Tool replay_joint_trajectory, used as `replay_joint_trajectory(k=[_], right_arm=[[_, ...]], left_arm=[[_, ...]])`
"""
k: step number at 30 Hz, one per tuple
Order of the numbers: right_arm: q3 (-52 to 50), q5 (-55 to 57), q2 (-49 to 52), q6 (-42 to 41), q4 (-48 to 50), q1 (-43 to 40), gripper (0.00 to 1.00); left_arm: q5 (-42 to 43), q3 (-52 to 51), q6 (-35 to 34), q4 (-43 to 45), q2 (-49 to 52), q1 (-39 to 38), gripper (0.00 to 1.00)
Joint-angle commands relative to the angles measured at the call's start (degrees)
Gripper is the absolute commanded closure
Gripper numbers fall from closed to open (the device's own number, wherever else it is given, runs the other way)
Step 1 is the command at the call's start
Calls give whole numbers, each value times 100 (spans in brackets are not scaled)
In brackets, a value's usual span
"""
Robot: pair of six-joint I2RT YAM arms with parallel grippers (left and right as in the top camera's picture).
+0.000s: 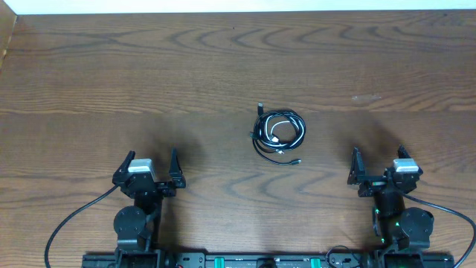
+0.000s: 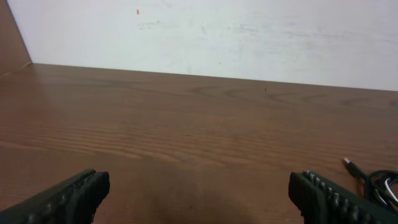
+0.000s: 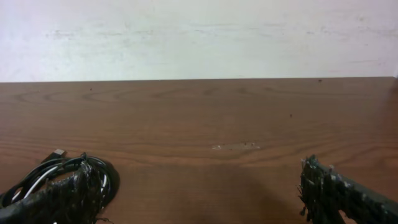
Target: Untangle cables
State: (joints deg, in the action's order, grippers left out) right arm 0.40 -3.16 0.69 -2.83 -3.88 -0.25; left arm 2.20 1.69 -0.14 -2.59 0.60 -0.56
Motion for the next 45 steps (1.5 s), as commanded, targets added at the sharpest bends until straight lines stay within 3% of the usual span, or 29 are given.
replay_joint_trajectory(k=[1, 22, 32, 45], right_arm=[[-9, 20, -20, -76, -24, 33, 1], [-9, 20, -20, -76, -24, 33, 1], [-9, 20, -20, -76, -24, 33, 1], [-9, 20, -20, -76, -24, 33, 1]], left_arm=[[-201, -146, 55, -140, -37, -13, 1], [-199, -146, 50, -142, -37, -13, 0], [-151, -144, -487, -140, 20, -13, 1], [-109, 122, -509, -142, 374, -13, 1]])
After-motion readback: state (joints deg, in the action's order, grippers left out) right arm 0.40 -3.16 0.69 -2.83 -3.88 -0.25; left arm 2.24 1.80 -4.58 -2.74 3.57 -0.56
